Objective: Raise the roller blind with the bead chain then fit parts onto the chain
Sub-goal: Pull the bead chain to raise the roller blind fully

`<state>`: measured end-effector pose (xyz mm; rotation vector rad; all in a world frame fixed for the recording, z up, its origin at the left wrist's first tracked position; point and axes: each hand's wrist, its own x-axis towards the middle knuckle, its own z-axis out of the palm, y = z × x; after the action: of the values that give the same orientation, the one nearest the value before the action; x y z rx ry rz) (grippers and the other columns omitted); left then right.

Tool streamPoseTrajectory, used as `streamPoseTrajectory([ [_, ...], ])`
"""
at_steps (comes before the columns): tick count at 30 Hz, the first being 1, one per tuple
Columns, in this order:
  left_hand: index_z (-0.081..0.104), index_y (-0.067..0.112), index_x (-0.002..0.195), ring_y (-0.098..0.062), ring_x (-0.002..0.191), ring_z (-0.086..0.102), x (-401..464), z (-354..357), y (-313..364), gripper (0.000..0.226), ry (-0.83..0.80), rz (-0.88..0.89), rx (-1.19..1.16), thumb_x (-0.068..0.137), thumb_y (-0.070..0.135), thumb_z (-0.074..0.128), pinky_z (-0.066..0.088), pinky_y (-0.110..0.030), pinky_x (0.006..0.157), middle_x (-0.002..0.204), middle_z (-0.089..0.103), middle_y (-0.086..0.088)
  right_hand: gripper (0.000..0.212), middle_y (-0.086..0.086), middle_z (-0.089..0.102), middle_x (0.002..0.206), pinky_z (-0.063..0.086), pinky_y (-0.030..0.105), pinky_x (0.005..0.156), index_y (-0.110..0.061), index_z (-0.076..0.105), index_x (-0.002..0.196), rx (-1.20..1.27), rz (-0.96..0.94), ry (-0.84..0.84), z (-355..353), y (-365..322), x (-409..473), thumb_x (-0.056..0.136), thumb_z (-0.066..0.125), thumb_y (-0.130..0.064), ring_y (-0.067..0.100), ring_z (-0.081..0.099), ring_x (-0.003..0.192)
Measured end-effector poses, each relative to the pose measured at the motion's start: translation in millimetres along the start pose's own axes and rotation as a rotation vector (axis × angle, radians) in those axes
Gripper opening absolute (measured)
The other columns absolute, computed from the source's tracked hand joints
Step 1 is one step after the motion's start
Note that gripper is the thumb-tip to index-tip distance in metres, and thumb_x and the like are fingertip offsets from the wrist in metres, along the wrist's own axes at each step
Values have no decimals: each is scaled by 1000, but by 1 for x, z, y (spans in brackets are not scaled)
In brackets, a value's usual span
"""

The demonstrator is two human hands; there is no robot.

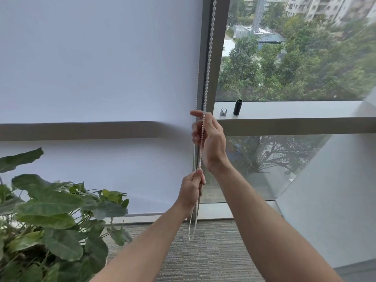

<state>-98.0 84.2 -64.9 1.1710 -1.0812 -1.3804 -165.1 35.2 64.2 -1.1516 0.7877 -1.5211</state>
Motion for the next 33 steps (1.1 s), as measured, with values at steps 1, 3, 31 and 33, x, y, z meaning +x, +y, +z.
streamPoseTrajectory([
  [1,52,24,57,-8,40,25,0,2,-1,50,3,-2,-5,105,30,38,23,-22,42,43,32,10,43,-3,43,59,26,24,46,-11,68,103,22,-20,21,4,-1,2,102,35,-39,10,34,49],
  [3,54,25,55,-8,42,25,1,2,-2,53,3,-10,-13,105,29,38,23,-21,43,44,32,10,50,-8,32,51,22,22,42,-12,69,82,26,-71,76,8,0,2,104,35,-40,8,26,44],
  [31,64,1,110,-33,97,66,4,-18,52,40,-41,212,-58,96,34,45,51,-45,93,100,68,-23,53,-15,43,46,30,27,51,-35,46,50,-524,75,192,-43,125,-86,102,38,-41,4,35,47],
  [33,64,2,109,-29,90,66,3,-7,65,39,-110,270,-59,100,33,41,52,-43,88,94,68,-17,54,-15,43,45,27,20,49,-35,46,49,-514,84,188,-42,125,-86,103,38,-36,4,34,45],
])
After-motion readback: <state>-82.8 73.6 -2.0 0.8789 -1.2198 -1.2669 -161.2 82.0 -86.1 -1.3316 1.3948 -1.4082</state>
